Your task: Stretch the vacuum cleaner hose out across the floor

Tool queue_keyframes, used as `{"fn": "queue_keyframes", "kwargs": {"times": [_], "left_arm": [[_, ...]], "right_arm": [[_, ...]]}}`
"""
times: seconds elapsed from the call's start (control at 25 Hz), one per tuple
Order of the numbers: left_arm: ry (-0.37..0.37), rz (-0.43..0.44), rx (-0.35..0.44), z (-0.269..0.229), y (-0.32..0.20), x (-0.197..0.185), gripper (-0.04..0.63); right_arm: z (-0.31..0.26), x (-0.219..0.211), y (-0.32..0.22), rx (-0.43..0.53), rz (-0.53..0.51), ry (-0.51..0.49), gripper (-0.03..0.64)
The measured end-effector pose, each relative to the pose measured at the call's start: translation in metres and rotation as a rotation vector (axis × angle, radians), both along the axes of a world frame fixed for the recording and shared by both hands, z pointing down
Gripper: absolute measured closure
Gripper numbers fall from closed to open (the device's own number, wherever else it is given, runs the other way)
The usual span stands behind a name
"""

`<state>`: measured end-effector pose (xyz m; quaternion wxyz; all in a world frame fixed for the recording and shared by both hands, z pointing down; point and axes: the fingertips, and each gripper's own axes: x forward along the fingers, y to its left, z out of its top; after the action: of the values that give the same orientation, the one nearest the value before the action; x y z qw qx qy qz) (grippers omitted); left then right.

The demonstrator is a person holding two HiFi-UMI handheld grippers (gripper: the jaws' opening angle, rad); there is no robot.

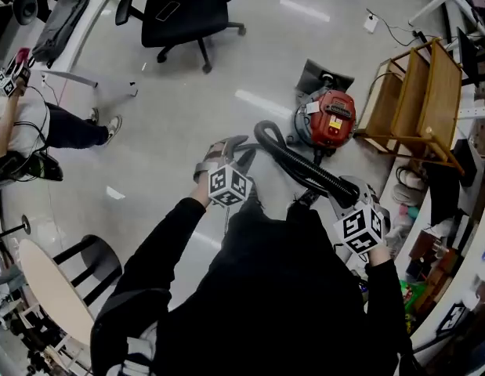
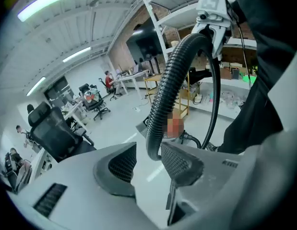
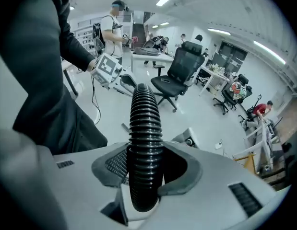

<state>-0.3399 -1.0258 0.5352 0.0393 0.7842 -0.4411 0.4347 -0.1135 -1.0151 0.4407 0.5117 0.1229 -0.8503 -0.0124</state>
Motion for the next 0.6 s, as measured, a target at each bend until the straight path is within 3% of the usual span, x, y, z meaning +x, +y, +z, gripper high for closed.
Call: {"fn": "queue_keyframes", "kwargs": {"times": [0.08, 0.16, 0.24, 0.28, 0.36, 0.48, 0.6], "left_arm": [[0.036, -0.004, 0.012, -0.014, 0.012, -0.008, 0.42], [0.13, 0.015, 0.04, -0.054, 0.025, 0.003, 0.366], [0.22, 0.106, 0.112, -0.112, 0.032, 0.036, 0.312], [0.23, 0.181, 0.149, -0.137, 0.035, 0.057, 0.291], [0.16, 0.367, 0.186, -0.163, 0.047, 0.101, 0.244], [-0.028, 0.616, 0.142, -0.148, 0.073, 0.154, 0.232], [-0.097, 0.675, 0.108, -0.122, 0.094, 0.187, 0.235]], "right_arm": [[-0.011, -0.01, 0.005, -0.003, 0.022, 0.049, 0.448], [-0.02, -0.015, 0.014, -0.01, 0.037, 0.062, 0.448], [-0.028, -0.021, 0.023, 0.002, 0.019, 0.065, 0.448], [-0.032, -0.026, 0.03, 0.009, -0.001, 0.066, 0.448], [-0.039, -0.035, 0.044, 0.021, -0.053, 0.068, 0.448], [-0.053, -0.046, 0.071, 0.045, -0.155, 0.054, 0.448], [-0.068, -0.045, 0.105, 0.057, -0.266, 0.046, 0.449]]}}
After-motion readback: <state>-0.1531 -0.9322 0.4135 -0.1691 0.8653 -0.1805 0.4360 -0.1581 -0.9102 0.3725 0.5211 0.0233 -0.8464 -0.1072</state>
